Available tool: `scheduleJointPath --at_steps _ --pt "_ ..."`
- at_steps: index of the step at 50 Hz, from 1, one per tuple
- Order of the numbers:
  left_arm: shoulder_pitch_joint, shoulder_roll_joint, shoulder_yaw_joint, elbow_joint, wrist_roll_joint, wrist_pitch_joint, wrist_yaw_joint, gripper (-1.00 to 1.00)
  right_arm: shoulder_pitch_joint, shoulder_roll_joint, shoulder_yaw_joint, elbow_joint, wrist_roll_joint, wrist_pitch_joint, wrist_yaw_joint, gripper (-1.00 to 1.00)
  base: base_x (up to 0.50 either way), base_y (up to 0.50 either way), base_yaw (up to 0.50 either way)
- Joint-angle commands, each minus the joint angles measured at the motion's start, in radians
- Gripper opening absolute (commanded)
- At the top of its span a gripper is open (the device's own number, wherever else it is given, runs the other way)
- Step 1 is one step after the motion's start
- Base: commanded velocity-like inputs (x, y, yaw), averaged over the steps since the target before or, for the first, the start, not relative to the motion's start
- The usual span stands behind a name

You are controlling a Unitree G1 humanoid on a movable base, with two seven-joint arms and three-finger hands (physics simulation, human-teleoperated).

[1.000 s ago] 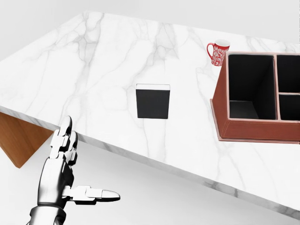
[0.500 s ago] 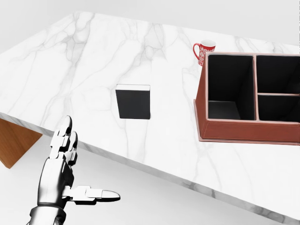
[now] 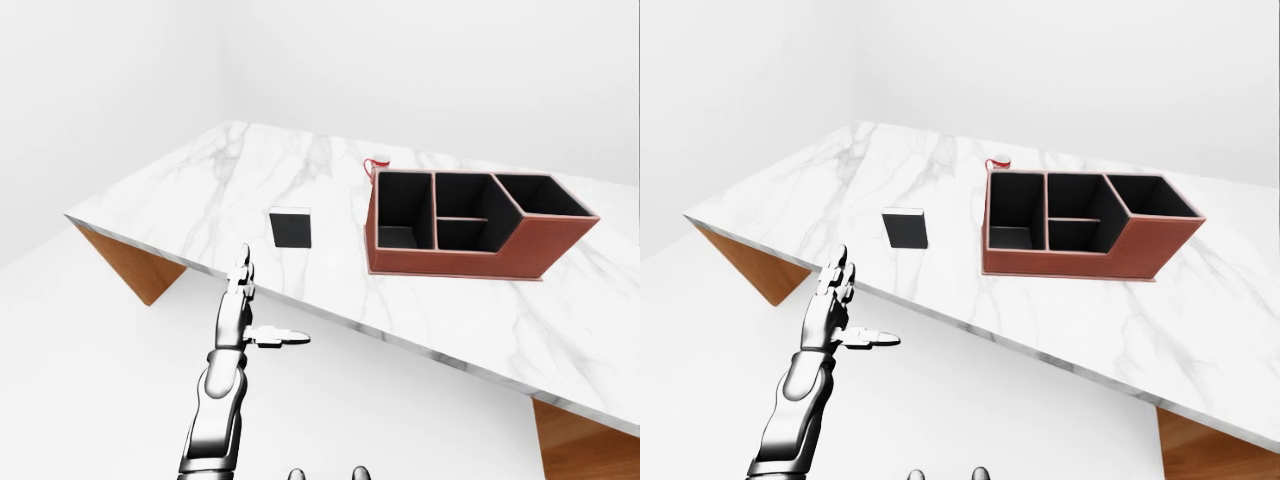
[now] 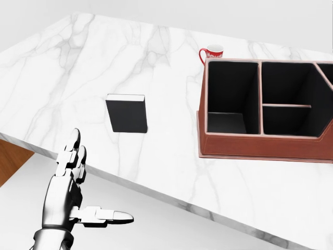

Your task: Pick up the book and place it in the left compartment of the caddy.

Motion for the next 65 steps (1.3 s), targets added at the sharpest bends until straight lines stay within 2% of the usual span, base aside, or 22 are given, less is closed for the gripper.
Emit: scheduleJointPath --at_steps 1,65 --pt "0.001 0.000 -0.001 -0.003 0.002 0.000 0.001 1.00 0.001 -0.001 -0.007 -0.010 0.004 0.000 -0.005 1.00 0.08 -0.19 0.00" --pt "-0.003 0.001 0.001 0.009 0.000 0.000 -0.002 1.00 0.001 0.001 -0.007 -0.013 0.017 0.000 -0.006 1.00 0.07 -0.16 0.00"
